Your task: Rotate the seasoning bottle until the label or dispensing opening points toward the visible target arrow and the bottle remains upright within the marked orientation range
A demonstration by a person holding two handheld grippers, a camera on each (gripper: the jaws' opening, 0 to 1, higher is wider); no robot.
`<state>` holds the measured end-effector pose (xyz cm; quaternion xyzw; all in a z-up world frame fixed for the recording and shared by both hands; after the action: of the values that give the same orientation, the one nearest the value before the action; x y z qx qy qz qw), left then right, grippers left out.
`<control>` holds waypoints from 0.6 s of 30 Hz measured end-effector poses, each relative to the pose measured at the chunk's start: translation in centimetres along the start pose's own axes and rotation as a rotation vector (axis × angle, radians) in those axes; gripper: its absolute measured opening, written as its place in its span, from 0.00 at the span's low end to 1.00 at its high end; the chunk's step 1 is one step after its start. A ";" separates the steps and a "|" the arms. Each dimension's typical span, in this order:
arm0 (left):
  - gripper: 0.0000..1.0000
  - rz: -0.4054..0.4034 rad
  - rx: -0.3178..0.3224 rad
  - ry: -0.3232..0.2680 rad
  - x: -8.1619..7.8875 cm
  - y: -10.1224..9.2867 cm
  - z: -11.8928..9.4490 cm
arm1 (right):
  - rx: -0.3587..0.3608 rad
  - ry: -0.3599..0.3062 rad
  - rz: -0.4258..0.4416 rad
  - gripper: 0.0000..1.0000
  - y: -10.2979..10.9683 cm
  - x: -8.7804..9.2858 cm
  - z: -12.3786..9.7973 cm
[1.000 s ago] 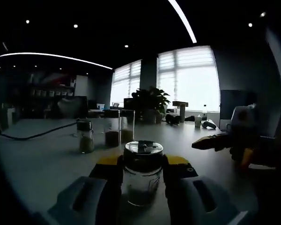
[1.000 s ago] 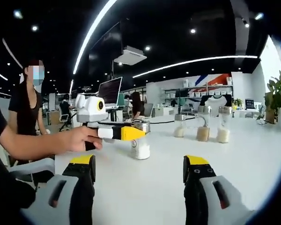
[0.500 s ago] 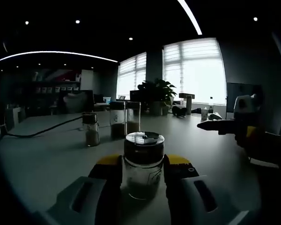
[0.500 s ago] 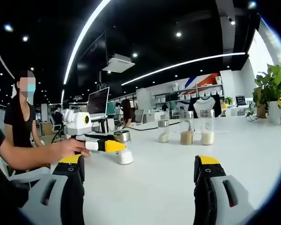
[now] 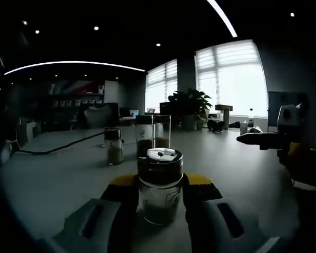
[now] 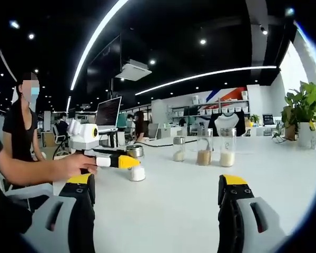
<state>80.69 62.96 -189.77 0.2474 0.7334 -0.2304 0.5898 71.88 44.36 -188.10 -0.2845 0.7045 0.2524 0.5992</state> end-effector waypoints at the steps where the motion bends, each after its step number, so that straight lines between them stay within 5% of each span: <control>1: 0.40 -0.026 0.019 -0.022 -0.2 -0.2 0.0 | 0.000 0.001 -0.001 0.99 0.0 0.1 0.0; 3: 0.51 -0.067 0.001 -0.052 -0.9 -0.1 -0.7 | 0.008 0.014 -0.010 0.99 0.0 0.4 -0.3; 13: 1.00 -0.006 -0.072 -0.016 -0.5 -1.4 -4.6 | 0.010 -0.001 -0.027 0.99 -0.5 0.6 -1.0; 18: 1.00 -0.043 -0.096 -0.050 -0.6 -2.4 -6.8 | 0.019 0.009 -0.019 0.99 -1.2 0.9 -1.1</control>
<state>74.20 65.34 -187.78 0.1974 0.7339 -0.2135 0.6139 71.83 42.68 -188.88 -0.2864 0.7069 0.2388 0.6010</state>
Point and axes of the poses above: the point that each gripper's makers call its tool centre point, and the gripper's own axes: z roughly forward along the fingers, y roughly to its left, x roughly out of its underside, the point moved 4 cm from there along -z, roughly backward along the fingers, and after that the axes turned 7 degrees about y, right-handed, at the moved point
